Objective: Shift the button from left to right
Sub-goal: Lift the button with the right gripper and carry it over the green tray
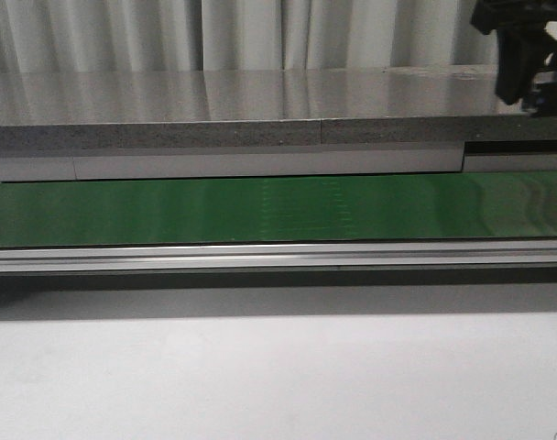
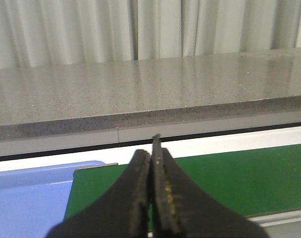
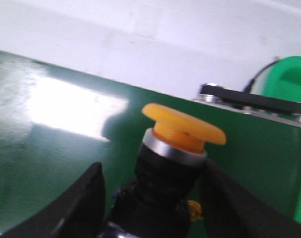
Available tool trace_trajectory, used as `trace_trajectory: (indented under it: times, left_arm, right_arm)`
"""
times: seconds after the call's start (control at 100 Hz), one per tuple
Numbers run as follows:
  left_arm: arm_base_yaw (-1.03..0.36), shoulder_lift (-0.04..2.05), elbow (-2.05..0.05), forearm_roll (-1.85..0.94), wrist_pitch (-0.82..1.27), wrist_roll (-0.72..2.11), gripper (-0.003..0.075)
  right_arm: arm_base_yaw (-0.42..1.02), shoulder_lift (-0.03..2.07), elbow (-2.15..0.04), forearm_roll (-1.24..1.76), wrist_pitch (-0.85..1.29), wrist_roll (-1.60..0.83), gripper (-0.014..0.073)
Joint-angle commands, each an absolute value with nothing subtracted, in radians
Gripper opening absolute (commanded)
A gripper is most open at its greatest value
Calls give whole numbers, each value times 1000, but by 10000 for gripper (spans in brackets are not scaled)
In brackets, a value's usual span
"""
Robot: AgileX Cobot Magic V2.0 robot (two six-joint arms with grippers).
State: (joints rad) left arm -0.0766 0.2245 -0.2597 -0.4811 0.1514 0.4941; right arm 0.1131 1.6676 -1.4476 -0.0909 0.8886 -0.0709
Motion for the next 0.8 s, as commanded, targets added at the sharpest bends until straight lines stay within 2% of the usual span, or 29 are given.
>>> trace_trajectory:
  times: [0.0,0.41,0.79]
  left_arm:
    - [-84,232,-286,-487,82,493,-20]
    - [-84,232,-286,-487,82,493,-20]
    - [-84,232,-286,-487,82,493,-20]
  right_arm:
    - [50,1616,-1495,-167,870,-74,255]
    - [-281,1675,-1495,-174,754,-74,255]
    - [-330,1846,-1495,-168,753,-74,255]
